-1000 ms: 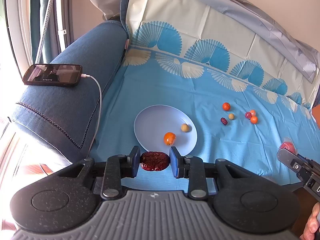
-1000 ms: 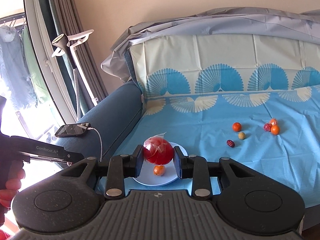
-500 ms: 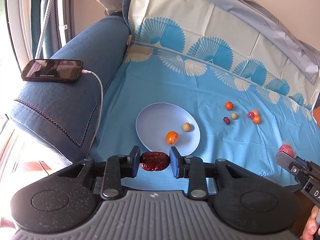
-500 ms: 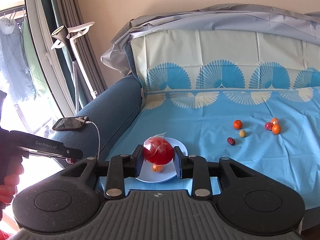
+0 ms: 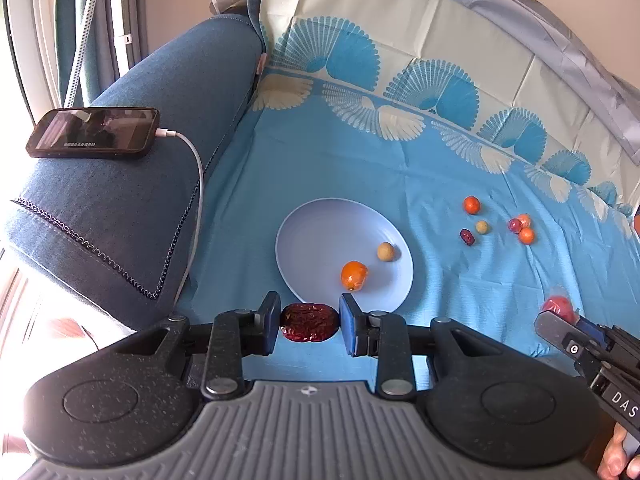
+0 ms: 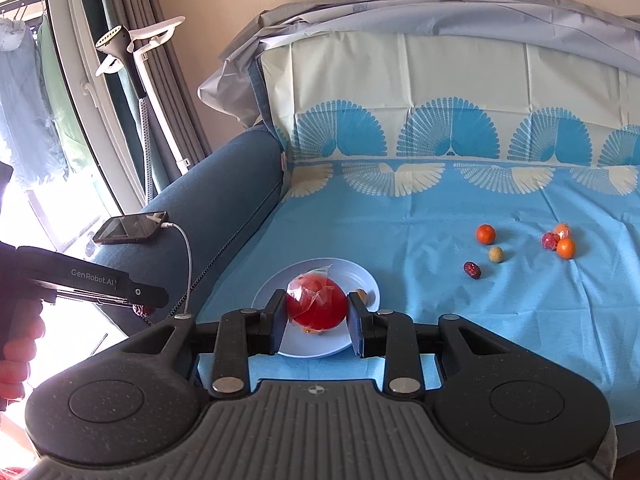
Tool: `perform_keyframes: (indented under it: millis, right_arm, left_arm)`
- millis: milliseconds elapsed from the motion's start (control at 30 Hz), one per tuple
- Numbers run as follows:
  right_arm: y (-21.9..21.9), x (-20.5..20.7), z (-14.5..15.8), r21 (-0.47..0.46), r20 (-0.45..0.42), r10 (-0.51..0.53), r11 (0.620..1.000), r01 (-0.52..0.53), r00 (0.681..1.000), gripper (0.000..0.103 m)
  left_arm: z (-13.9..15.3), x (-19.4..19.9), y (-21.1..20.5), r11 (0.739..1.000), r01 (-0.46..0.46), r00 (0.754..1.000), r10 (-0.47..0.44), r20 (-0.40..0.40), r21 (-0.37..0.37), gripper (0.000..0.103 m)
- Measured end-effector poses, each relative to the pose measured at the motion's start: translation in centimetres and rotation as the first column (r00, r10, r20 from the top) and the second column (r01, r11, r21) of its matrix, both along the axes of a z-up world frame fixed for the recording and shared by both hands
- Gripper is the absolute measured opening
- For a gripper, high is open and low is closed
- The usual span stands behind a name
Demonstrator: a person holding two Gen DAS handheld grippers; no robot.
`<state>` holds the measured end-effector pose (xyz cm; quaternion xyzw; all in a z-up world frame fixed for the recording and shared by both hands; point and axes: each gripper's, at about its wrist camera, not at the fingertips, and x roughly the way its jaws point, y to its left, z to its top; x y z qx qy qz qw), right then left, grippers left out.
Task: Organize fruits
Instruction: 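Carry the red date and red plum over the plate with both tools, then open both tools to release the date and plum onto the plate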
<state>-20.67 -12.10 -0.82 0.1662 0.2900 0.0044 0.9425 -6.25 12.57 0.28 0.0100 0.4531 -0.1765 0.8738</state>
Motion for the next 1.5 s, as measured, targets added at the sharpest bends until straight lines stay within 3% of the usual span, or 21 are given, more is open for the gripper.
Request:
perform_keyframes:
  millis: [367, 900, 1233, 1300, 1333, 1367, 1400, 1500]
  right_arm:
    - [0.2, 4.6, -3.5, -0.017, -0.079, 0.028, 0.999, -0.029, 0.996, 0.033]
    - [0.9, 13.8, -10.4, -0.045, -0.213, 0.087, 0.994, -0.099, 0.973, 0.033]
    - [1.1, 16.6, -13.5, -0.061, -0.289, 0.103, 0.990, -0.126, 0.952, 0.033]
    - [1.1, 17.0, -13.7, -0.066, -0.290, 0.105, 0.989, -0.129, 0.951, 0.034]
    - [1.1, 17.2, -13.7, -0.067, -0.290, 0.102, 0.990, -0.126, 0.952, 0.034]
    - [1.0, 17.4, -13.6, -0.065, -0.288, 0.100, 0.990, -0.124, 0.952, 0.042]
    - [0.9, 17.5, -13.4, -0.062, -0.284, 0.100, 0.991, -0.122, 0.954, 0.056]
    - [0.7, 17.2, -12.2, -0.078, -0.258, 0.096, 0.990, -0.120, 0.961, 0.078]
  left_arm:
    - [-2.5, 4.0, -2.8, 0.999, 0.034, 0.999, -0.032, -0.044, 0.039, 0.035]
    - [-10.5, 12.2, -8.3, 0.990, 0.070, 0.992, -0.055, -0.117, 0.126, 0.035]
    - [-14.7, 15.0, -9.8, 0.980, 0.087, 0.985, -0.057, -0.165, 0.180, 0.035]
    - [-15.1, 15.3, -9.9, 0.981, 0.088, 0.983, -0.058, -0.176, 0.172, 0.045]
    - [-15.1, 15.5, -9.9, 0.981, 0.090, 0.981, -0.058, -0.184, 0.171, 0.073]
    - [-15.0, 15.5, -9.9, 0.981, 0.081, 0.982, -0.049, -0.182, 0.176, 0.099]
    - [-14.6, 15.5, -9.7, 0.983, 0.062, 0.986, -0.033, -0.162, 0.175, 0.103]
    - [-12.9, 14.6, -9.1, 0.986, 0.067, 0.992, -0.049, -0.118, 0.153, 0.103]
